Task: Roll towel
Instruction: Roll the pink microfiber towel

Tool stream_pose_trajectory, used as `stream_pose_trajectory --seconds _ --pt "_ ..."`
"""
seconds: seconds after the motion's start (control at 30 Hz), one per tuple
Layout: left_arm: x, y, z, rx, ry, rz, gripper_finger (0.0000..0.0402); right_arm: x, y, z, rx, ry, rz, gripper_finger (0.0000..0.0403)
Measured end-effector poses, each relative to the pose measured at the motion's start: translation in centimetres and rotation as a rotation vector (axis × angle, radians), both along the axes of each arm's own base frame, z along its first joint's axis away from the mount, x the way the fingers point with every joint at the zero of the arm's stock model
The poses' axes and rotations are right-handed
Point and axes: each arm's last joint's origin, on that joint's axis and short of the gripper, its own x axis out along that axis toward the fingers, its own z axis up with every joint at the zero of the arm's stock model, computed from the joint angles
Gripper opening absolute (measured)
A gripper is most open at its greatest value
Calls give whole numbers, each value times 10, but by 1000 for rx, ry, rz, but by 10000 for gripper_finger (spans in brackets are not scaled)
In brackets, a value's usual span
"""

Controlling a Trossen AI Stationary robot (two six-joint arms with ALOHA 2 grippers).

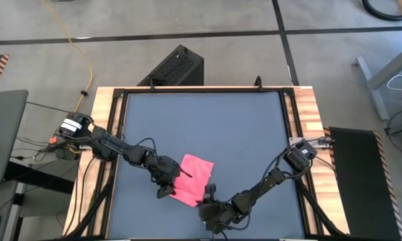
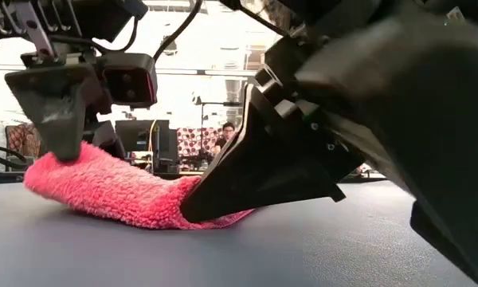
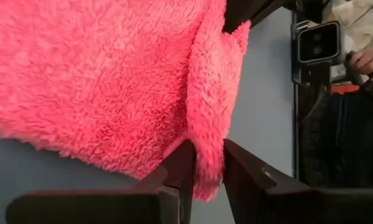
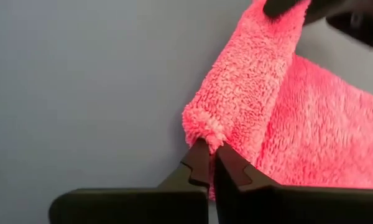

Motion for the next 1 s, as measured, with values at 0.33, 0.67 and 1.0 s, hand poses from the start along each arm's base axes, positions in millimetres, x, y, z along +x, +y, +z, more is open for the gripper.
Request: stream_pose_trajectory --seconds 0.33,0.67,1.0 --pt "-7 9 10 87 -15 -1 68 -8 11 0 178 -42 -113 20" --pt "5 13 31 317 -351 52 68 -13 16 -2 232 -62 -139 19" --pt "10 5 -1 325 -270 -43 68 -12 15 -1 232 -71 -133 19"
